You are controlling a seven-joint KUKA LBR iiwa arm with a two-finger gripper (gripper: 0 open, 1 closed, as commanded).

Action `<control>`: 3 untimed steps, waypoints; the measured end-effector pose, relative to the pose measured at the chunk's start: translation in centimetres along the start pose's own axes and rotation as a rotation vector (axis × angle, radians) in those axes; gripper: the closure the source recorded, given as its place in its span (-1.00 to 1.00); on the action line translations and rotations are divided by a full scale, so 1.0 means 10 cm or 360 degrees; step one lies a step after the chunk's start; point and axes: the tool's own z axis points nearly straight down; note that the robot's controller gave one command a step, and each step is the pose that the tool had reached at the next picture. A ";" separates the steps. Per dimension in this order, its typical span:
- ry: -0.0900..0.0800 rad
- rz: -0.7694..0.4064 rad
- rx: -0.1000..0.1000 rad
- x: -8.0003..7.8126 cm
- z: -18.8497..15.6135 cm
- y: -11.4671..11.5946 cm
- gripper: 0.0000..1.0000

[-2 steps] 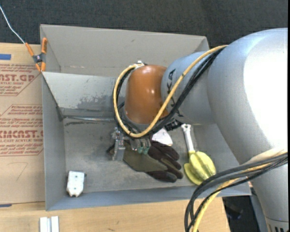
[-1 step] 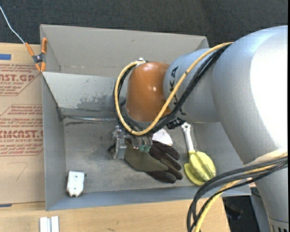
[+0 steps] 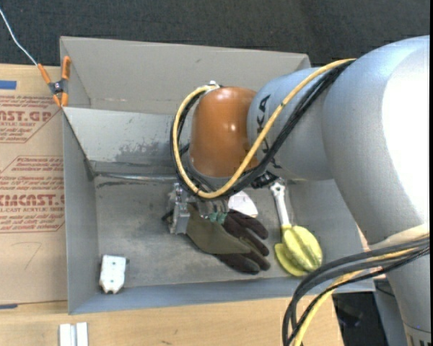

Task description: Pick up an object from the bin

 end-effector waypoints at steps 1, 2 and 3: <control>0.0003 0.0000 0.0000 0.01 -0.05 0.00 1.00; 0.0003 0.0000 -0.0001 0.01 -0.09 0.00 1.00; 0.0013 0.0000 0.0000 0.02 -0.22 0.00 1.00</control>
Offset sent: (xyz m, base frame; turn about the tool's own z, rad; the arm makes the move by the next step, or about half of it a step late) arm -0.0001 0.0001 0.0206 0.0000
